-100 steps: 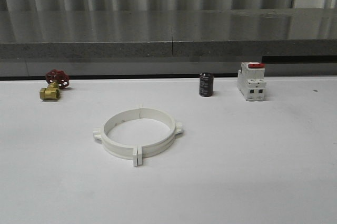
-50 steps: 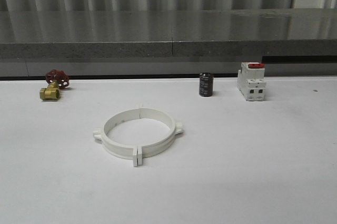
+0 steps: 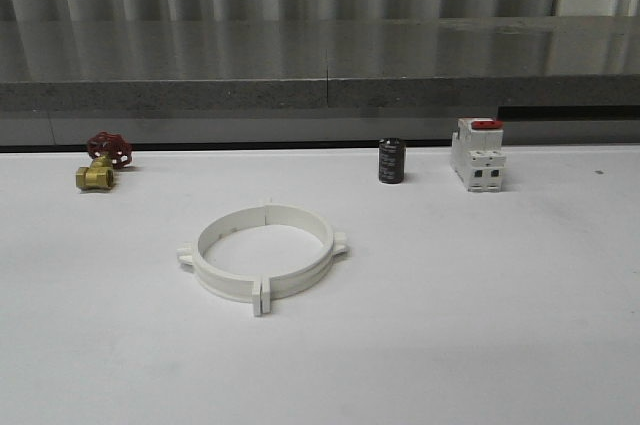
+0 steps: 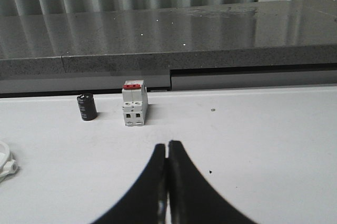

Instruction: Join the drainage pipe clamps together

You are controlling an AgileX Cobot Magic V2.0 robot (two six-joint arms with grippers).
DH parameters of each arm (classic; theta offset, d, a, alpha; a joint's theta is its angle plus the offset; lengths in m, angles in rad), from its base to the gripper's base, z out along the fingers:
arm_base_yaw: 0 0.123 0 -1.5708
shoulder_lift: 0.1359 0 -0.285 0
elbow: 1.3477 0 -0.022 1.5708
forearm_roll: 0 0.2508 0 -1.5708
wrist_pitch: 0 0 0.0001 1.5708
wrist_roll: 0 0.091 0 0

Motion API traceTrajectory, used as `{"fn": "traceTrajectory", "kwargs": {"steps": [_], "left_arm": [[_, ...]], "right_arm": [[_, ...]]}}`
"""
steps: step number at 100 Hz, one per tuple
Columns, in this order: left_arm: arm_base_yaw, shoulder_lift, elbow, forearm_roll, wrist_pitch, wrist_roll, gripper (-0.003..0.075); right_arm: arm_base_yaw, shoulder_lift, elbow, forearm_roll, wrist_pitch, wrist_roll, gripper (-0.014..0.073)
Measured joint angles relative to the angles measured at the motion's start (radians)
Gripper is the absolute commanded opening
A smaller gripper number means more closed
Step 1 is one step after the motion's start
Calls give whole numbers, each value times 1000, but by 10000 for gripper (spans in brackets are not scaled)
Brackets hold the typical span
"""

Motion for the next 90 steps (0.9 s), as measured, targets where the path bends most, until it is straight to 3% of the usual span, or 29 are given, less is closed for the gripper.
{"fn": "traceTrajectory", "kwargs": {"steps": [21,45,90], "left_arm": [[0,-81,92,-18,-203,2,-21],[0,-205,238,-131,-223,130,-21],[0,-293,390,-106,-316,114,-21]], "right_arm": [[0,0,0,0,0,0,-68],[0,0,0,0,0,0,-68],[0,0,0,0,0,0,-68]]}}
